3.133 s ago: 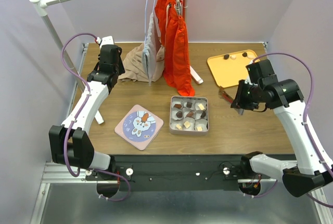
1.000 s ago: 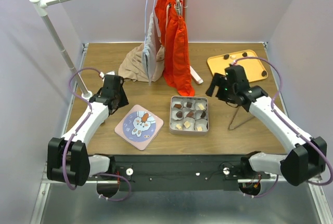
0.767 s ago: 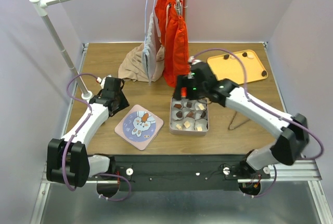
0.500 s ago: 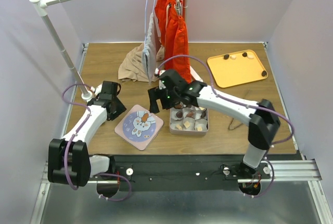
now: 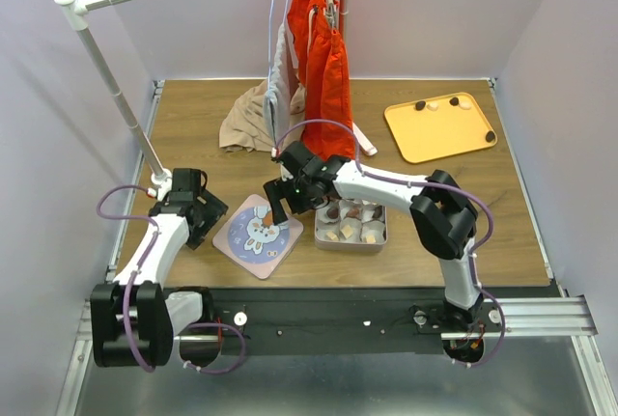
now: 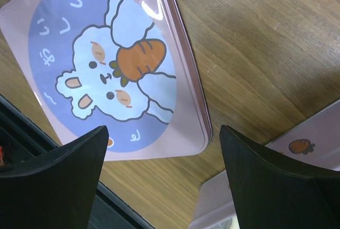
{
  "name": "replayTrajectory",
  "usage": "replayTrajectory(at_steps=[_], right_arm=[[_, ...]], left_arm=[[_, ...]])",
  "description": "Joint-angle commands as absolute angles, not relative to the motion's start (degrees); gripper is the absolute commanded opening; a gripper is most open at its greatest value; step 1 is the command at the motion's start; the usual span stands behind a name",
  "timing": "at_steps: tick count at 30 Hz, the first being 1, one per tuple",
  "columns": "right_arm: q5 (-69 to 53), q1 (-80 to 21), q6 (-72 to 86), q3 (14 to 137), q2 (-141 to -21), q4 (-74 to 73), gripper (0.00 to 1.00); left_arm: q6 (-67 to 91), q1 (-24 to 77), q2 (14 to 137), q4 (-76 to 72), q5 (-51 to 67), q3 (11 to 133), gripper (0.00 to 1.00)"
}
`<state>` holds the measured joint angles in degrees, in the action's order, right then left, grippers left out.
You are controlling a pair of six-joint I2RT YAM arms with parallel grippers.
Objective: Pack the chocolate
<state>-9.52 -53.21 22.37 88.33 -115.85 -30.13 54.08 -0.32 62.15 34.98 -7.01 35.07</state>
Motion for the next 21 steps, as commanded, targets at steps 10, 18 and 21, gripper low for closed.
replayTrajectory(at_steps=[10, 18, 21], right_arm=[[-11.78, -53.44, 22.41, 89.12, -120.5, -30.76, 0.94], [-15.38, -53.52, 27.41, 87.63, -119.53, -29.27, 0.93], [-14.24, -53.44, 28.21, 88.07, -119.27, -29.09, 0.92]], left_arm=[[54.67, -0.88, 71.8, 24.35, -0.27, 30.85, 0.9], [54.14, -0.97, 72.33, 20.92, 4.48, 31.2, 0.89], [52.56, -0.97, 72.6, 22.4, 3.17, 33.04, 0.88]])
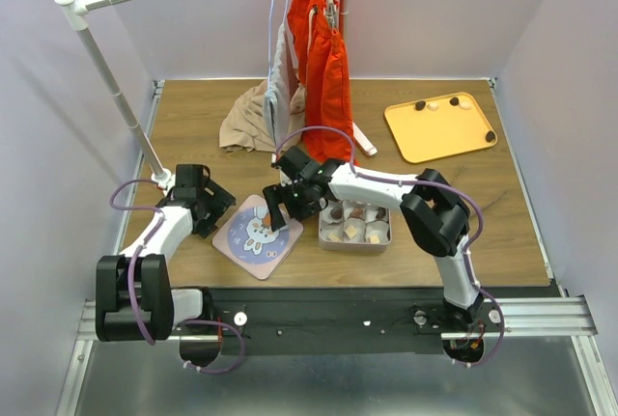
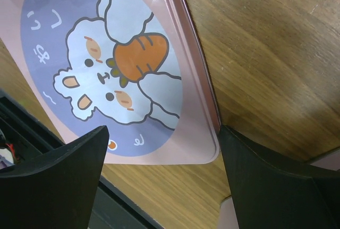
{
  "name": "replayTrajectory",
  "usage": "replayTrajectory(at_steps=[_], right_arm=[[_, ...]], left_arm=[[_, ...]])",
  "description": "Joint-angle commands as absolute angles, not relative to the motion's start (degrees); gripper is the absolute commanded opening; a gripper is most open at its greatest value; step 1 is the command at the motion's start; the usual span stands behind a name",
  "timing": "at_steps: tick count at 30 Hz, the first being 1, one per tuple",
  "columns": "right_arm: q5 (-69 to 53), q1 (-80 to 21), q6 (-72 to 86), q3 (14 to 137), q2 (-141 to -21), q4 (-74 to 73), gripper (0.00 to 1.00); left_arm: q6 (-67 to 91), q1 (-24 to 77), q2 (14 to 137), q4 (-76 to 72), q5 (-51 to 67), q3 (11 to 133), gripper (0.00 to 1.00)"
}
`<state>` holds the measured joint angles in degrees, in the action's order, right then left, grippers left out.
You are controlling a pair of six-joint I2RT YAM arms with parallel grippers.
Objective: Pack the chocolate
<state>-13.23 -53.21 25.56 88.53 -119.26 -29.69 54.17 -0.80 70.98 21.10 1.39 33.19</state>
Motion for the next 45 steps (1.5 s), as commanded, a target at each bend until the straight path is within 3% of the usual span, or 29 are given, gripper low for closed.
replayTrajectory(at_steps=[1, 7, 14, 20, 37, 45], right_arm=[[-13.89, -53.44, 27.86, 88.33, -119.09, -29.09, 0.92], [-12.14, -53.53, 26.28, 87.46, -115.23, -29.09, 0.93], [-1.78, -58.43, 23.12, 81.57, -107.76, -27.86, 0.93], [-1.76, -67.31, 22.5, 76.04, -105.12, -26.11, 0.93], [-8.79, -70.4, 29.27, 74.0, -111.62, -19.16, 0.93], [-2.92, -70.31, 29.27, 76.55, -114.87, -18.72, 0.93]], left_arm=[[51.43, -0.97, 72.34, 23.37, 0.81, 35.31, 0.88], [48.08, -0.97, 66.55, 33.74, -10.79, 44.29, 0.88], [48.69, -1.41, 62.84, 37.18, -12.22, 45.61, 0.87], [47.55, -2.19, 63.46, 38.24, -12.92, 45.71, 0.87], [39.91, -11.68, 64.25, 34.11, -7.65, 45.18, 0.87], [33.75, -11.78, 69.34, 25.84, 8.08, 45.0, 0.9]])
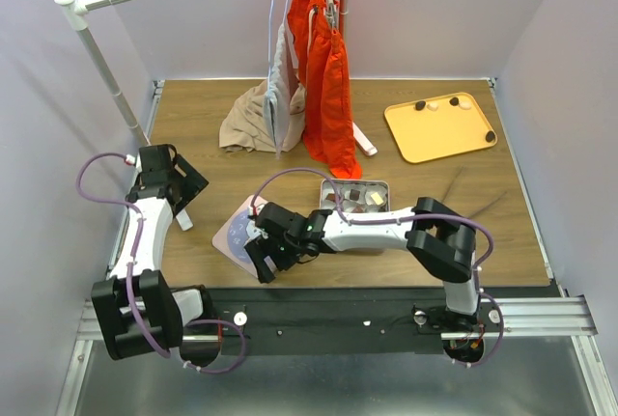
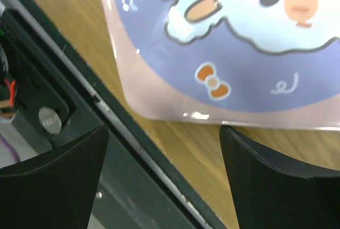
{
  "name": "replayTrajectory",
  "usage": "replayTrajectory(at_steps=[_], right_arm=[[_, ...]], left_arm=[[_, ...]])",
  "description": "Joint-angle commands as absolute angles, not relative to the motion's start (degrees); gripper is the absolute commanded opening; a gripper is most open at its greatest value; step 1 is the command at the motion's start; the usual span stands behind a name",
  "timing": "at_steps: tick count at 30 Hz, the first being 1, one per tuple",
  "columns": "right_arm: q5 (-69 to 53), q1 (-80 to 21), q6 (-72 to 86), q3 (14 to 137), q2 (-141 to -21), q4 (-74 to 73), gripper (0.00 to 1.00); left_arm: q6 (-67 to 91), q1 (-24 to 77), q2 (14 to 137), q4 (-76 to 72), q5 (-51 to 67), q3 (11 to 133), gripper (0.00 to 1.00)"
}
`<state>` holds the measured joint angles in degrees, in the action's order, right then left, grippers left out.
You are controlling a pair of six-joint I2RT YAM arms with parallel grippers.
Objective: Pack the chocolate
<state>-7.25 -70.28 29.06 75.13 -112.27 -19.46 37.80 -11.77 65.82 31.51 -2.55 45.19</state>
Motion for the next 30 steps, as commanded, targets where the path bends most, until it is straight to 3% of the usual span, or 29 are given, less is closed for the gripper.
replayTrajectory(at_steps=[1, 8, 17, 24, 30], right_arm=[[-1.77, -70.23, 29.18, 76.64, -115.05, -18.72, 0.93], [6.41, -68.03, 28.56, 77.08, -114.44, -17.49, 0.94], [-2.28, -61.18, 33.31, 70.93, -110.48, -10.55, 0.94], [-8.96, -60.38, 37.79, 72.16, -112.94, -8.01, 0.9], [-7.56, -60.38, 38.15, 75.58, -115.31, -8.0, 0.9]], left_arm=[[33.75, -11.34, 70.22, 24.62, 8.52, 45.09, 0.9], [32.78, -9.58, 76.45, 17.58, 13.54, 43.5, 0.9], [35.15, -7.48, 80.24, 11.69, 13.37, 39.29, 0.9], [35.24, -6.59, 85.08, 13.62, 12.04, 39.73, 0.89], [35.07, -6.5, 82.97, 13.62, 13.71, 37.27, 0.89]])
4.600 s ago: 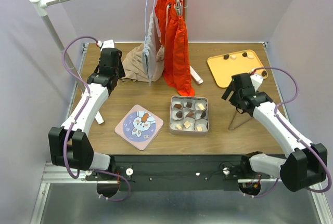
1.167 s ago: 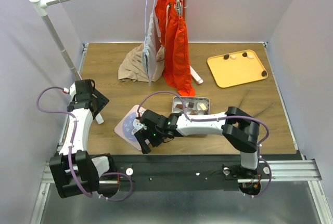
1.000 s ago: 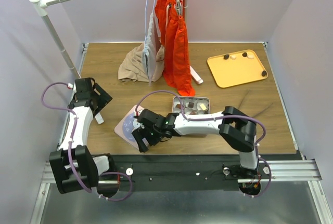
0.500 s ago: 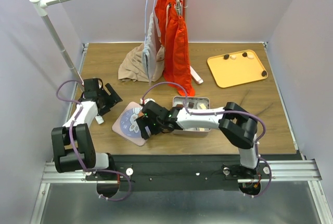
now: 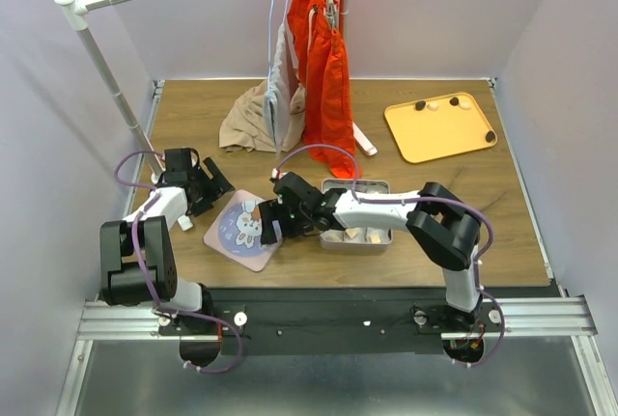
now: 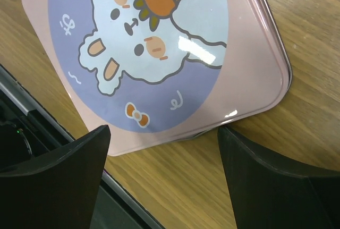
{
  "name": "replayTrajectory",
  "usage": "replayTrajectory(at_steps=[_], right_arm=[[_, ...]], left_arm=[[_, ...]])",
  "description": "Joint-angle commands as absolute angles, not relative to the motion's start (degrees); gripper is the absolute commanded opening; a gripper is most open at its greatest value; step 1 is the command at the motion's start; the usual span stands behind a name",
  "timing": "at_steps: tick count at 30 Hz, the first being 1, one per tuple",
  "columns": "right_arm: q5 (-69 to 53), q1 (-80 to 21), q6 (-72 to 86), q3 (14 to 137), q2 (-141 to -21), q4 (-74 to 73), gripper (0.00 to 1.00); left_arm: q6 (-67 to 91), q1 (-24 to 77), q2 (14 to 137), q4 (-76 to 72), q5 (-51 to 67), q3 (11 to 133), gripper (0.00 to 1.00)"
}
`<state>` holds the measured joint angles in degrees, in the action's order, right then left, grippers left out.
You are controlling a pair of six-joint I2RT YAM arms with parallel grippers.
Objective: Pack the chocolate
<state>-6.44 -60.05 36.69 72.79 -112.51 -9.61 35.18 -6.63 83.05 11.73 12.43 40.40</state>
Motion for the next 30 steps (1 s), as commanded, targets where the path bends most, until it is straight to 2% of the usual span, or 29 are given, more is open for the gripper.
replayTrajectory(at_steps=[1, 13, 18, 23, 30], right_arm=[[-7.65, -60.38, 37.62, 77.59, -115.75, -8.09, 0.9], [-8.97, -55.64, 34.81, 92.8, -124.89, -13.0, 0.9], [-9.49, -55.46, 34.8, 91.59, -121.47, -14.67, 0.92], [-7.82, -55.81, 42.44, 86.31, -118.04, -14.68, 0.93], [-7.2, -56.42, 49.83, 85.43, -120.67, -15.12, 0.93]], left_arm=[[35.24, -6.5, 82.36, 13.88, 13.71, 36.92, 0.89], [37.53, -6.5, 77.25, 14.32, 12.74, 35.86, 0.89], [37.09, -6.5, 77.08, 14.85, 12.83, 35.6, 0.89], [38.06, -6.5, 76.12, 15.38, 11.17, 35.24, 0.89], [38.41, -6.5, 75.15, 16.96, 8.79, 35.33, 0.89]])
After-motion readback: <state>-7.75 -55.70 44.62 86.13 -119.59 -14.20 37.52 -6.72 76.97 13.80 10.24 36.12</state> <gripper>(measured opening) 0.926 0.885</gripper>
